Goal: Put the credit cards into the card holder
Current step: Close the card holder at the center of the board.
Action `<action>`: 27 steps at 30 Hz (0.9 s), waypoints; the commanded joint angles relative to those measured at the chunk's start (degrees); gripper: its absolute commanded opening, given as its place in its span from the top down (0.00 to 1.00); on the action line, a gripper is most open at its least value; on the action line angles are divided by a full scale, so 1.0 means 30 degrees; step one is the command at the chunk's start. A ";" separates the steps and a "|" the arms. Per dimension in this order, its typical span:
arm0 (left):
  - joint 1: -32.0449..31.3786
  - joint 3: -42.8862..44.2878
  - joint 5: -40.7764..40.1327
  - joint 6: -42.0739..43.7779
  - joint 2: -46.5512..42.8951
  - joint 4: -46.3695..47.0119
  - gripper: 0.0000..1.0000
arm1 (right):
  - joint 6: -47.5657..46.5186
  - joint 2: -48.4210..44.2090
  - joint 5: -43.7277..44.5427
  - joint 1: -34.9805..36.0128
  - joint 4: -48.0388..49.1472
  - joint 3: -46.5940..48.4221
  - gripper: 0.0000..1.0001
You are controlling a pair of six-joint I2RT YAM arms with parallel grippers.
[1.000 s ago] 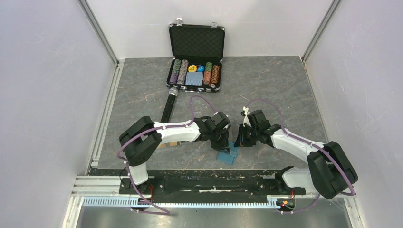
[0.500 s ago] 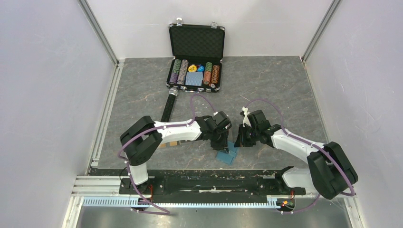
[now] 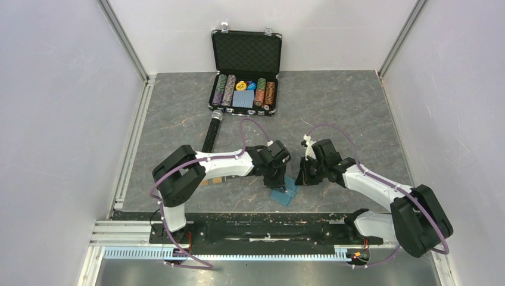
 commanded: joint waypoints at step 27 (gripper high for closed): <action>0.0244 -0.0188 -0.0988 -0.0002 0.1721 -0.0658 0.98 | -0.0174 0.1931 0.0130 0.2137 0.1660 -0.0699 1.00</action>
